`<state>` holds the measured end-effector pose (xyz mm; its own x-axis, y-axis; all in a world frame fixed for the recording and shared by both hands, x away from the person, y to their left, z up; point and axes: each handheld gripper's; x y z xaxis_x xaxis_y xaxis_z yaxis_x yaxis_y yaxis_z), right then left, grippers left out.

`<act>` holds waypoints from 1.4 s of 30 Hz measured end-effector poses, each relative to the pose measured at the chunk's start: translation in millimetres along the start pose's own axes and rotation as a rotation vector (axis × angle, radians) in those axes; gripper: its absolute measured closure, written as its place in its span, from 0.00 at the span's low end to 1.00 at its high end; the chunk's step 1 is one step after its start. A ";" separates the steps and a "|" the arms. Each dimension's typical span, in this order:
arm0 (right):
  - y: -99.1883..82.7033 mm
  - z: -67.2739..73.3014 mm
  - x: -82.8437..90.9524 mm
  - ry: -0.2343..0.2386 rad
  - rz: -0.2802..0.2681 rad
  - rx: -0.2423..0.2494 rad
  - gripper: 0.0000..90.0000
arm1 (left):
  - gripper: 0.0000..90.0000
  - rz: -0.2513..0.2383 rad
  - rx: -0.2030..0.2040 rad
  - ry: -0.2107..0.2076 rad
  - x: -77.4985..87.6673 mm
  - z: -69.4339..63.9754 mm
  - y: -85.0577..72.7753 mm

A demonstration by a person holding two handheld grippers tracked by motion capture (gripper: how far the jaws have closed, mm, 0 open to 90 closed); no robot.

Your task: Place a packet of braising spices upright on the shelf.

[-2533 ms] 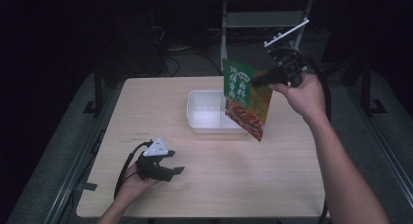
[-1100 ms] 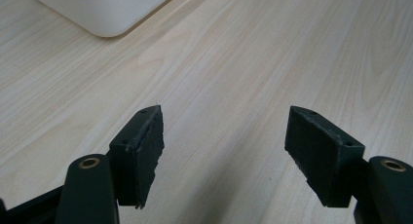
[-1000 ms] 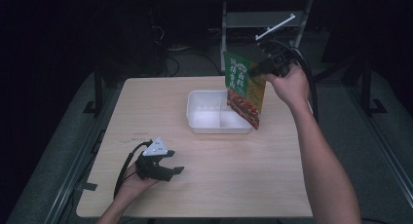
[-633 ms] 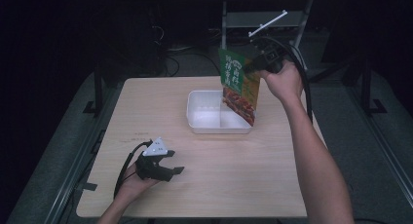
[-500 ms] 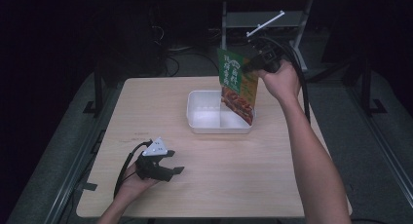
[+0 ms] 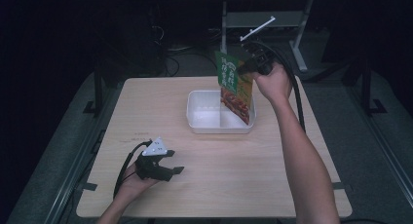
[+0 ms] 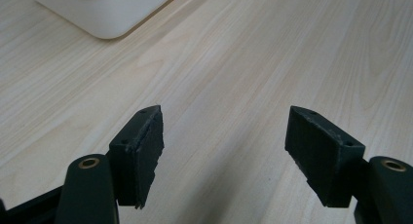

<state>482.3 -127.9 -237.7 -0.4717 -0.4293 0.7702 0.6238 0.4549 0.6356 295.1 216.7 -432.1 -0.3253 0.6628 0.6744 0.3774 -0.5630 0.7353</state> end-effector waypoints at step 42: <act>-39.3 -11.1 -17.0 -0.016 0.036 -0.063 1.00 | 0.33 0.007 -0.002 0.001 -1.6 -0.8 0.4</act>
Point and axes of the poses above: each handheld gripper's, and its own axes: x roughly backward along the jaws, y roughly out of its top, z roughly to its left, and after that the axes turned 3 degrees about -y, right-handed
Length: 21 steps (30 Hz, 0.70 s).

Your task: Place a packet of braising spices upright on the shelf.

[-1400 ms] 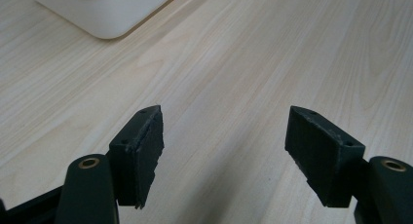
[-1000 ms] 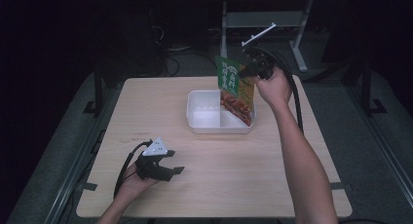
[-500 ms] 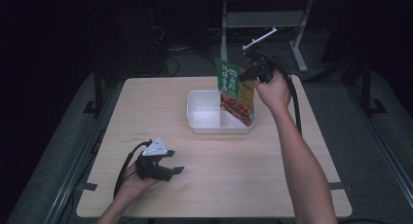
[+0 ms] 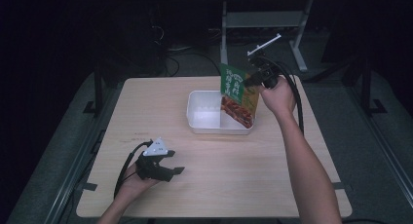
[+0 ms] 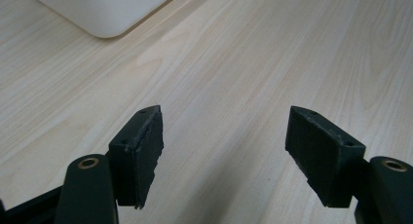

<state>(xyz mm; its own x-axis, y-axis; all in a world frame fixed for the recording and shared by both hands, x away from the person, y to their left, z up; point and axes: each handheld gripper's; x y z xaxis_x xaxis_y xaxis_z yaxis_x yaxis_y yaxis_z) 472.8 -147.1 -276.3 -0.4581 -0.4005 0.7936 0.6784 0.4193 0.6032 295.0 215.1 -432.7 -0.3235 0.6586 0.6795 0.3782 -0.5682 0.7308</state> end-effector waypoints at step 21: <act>-13.8 -6.5 2.7 0.013 -0.004 -0.025 0.99 | 0.33 0.007 0.000 -0.002 -2.0 -1.3 0.2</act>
Point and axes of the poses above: each handheld gripper's, and its own axes: x roughly backward along the jaws, y roughly out of its top, z roughly to its left, and after that the axes turned 3 degrees about -y, right-handed
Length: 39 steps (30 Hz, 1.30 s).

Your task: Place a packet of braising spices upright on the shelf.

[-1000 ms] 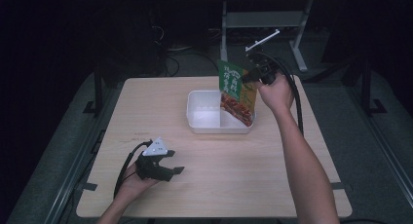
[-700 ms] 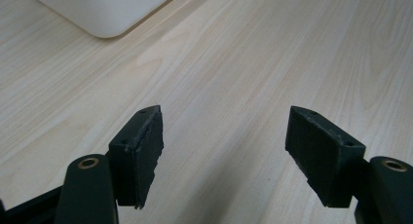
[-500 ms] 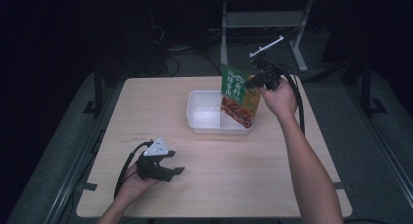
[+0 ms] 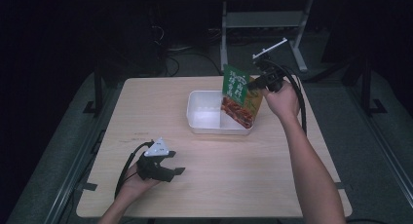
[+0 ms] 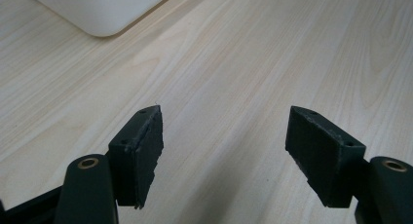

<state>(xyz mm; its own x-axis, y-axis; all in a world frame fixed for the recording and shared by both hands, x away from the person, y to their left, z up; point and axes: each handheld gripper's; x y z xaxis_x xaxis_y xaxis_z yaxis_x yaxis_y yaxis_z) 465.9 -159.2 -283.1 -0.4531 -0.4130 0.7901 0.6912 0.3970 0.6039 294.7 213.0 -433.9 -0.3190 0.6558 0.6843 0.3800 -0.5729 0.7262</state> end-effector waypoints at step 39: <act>-31.6 -18.7 26.2 0.047 -0.044 -0.064 0.68 | 0.31 0.004 0.012 0.013 1.4 2.6 -0.2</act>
Point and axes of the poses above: each handheld gripper's, and its own axes: x roughly backward along the jaws, y roughly out of its top, z roughly to its left, and after that the axes turned 3 degrees about -y, right-handed
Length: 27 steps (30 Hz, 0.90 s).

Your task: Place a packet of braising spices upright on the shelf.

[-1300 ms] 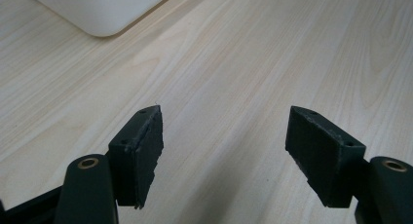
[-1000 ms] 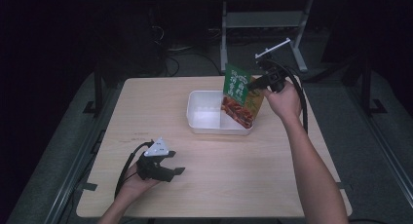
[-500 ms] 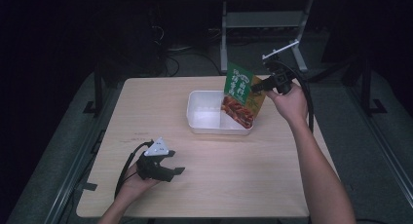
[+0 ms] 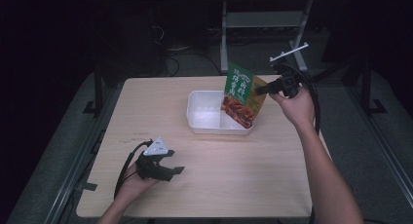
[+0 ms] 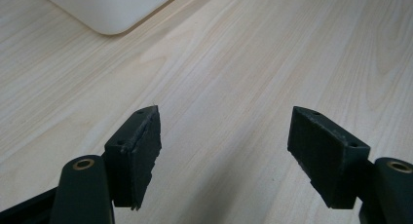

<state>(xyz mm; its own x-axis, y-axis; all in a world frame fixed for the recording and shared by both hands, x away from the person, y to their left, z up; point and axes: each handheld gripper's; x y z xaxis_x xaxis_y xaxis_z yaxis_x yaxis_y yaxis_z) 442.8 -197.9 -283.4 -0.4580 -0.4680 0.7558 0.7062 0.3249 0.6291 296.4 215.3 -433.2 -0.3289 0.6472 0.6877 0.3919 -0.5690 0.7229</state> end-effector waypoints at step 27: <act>-37.0 -4.1 13.9 0.038 -0.007 -0.005 0.61 | 0.30 -0.002 0.010 0.008 0.6 0.7 -0.3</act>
<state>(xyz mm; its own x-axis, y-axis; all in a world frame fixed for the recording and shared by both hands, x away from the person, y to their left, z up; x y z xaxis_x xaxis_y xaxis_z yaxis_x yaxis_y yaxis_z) 412.5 -219.8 -296.9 -0.4420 -0.5008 0.7442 0.7059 0.3177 0.6331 296.7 216.2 -433.0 -0.3367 0.6438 0.6871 0.3997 -0.5630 0.7234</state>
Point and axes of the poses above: each handheld gripper's, and its own axes: x roughly backward along the jaws, y roughly out of its top, z roughly to its left, and after that the axes turned 3 degrees about -y, right-handed
